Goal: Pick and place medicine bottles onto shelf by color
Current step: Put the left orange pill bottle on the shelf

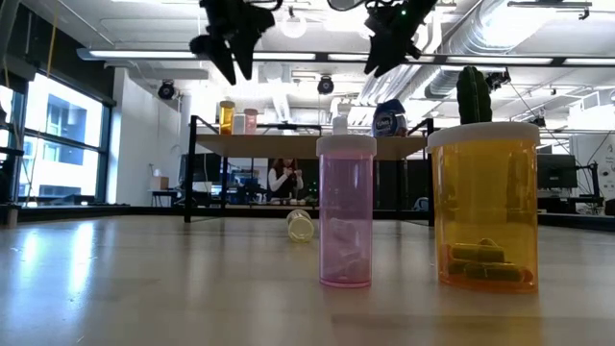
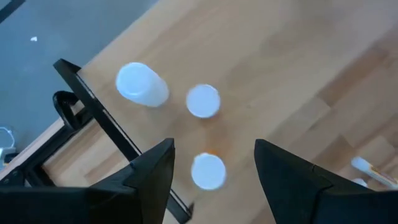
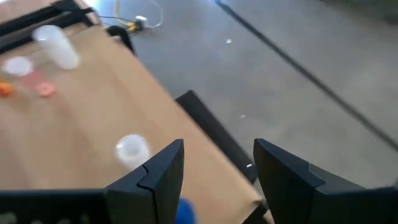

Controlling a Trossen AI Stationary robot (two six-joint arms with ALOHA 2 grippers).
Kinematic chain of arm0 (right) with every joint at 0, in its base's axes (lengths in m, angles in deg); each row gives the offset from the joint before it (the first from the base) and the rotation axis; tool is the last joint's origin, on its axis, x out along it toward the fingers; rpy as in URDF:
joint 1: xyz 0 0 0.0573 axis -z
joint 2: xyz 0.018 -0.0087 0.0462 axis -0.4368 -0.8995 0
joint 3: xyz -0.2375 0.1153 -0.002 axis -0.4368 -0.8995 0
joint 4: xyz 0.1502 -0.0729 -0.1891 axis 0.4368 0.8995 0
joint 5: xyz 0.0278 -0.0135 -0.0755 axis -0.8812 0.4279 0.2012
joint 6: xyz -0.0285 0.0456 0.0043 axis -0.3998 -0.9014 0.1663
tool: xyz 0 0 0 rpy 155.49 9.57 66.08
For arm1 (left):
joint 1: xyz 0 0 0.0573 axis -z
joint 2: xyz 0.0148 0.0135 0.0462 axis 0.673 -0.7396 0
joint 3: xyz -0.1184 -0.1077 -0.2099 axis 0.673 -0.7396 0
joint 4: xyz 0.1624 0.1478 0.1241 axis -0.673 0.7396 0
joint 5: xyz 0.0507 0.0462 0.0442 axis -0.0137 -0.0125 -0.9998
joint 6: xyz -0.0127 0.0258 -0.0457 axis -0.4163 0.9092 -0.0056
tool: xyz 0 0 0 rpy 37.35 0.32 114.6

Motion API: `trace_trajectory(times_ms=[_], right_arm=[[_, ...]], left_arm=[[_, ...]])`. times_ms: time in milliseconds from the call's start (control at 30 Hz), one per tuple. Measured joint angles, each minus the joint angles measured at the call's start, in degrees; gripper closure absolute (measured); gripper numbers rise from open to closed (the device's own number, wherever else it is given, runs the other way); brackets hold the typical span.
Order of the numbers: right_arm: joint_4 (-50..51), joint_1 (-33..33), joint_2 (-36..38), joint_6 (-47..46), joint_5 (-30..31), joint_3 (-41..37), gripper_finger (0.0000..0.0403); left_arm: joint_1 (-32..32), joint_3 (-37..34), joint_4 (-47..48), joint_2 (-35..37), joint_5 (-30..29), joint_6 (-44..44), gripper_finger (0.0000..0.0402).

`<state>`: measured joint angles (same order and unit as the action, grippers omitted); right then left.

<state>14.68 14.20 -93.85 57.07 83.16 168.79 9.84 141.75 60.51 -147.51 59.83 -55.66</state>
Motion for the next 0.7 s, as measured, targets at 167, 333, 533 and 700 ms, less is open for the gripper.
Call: trace_trajectory(times_ms=[167,333,533,700], right_arm=[[3.3,0.0,1.1,-3.9,-4.7,0.0,0.0217],[6.8,-0.7,2.5,-8.7,-10.5,0.0,0.0217],[13.7,-3.4,3.0,-14.1,-15.5,0.0,0.0217],[21.4,-7.8,2.9,-16.3,-16.5,0.0,0.0217]], left_arm=[[2.2,-5.0,-1.0,4.2,0.1,-1.1,0.019],[3.6,-16.0,-7.9,11.2,4.5,-3.6,0.019],[4.6,-27.8,-17.9,19.9,9.4,-5.9,0.019],[6.5,-35.1,-20.9,25.9,9.0,-7.7,0.019]])
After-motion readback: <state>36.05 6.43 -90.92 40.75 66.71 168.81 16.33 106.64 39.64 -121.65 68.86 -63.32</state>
